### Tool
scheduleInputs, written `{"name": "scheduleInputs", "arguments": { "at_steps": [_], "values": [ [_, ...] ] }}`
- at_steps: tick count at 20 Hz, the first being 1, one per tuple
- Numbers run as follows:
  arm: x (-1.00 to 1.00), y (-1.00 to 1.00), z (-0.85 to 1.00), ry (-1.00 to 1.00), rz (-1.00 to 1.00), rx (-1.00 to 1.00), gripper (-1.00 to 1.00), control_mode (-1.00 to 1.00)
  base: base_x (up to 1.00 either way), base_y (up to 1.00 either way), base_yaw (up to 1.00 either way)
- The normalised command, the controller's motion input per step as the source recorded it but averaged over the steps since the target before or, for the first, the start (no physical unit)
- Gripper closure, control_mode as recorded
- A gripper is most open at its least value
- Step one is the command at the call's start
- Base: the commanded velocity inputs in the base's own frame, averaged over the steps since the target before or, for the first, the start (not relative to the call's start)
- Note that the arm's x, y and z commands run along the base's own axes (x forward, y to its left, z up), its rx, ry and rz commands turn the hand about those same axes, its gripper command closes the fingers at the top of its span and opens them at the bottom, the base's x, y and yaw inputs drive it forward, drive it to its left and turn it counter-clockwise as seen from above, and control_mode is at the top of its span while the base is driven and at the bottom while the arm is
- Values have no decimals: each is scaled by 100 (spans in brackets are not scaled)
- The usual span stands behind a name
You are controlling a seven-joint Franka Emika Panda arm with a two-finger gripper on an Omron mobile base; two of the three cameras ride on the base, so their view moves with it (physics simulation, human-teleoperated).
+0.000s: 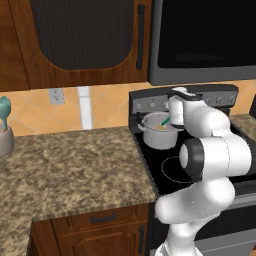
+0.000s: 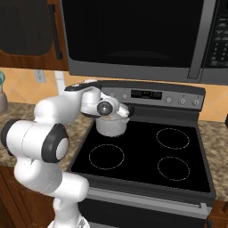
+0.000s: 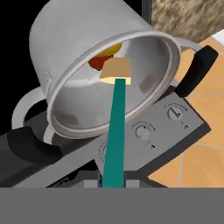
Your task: Put the tomato and lemon in the pot. Retrieve the spatula and lightly stir the vegetables in the pot.
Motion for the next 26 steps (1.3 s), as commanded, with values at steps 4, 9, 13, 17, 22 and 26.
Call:
{"name": "scheduleInputs", "arguments": {
  "at_steps": [4, 9, 13, 17, 22, 26],
  "values": [
    [26, 0, -4, 5, -1, 0, 100, -100, 0, 0, 0],
    [5, 0, 15, 0, -1, 0, 100, -100, 0, 0, 0],
    [0, -2, 75, 0, -3, 1, 100, -100, 0, 0, 0],
    [0, -11, 93, 9, -8, 2, 100, -100, 0, 0, 0],
    [0, -4, 80, 16, -8, 0, 100, -100, 0, 0, 0],
    [32, 0, -7, 22, -2, 1, 100, -100, 0, 0, 0]
  ]
}}
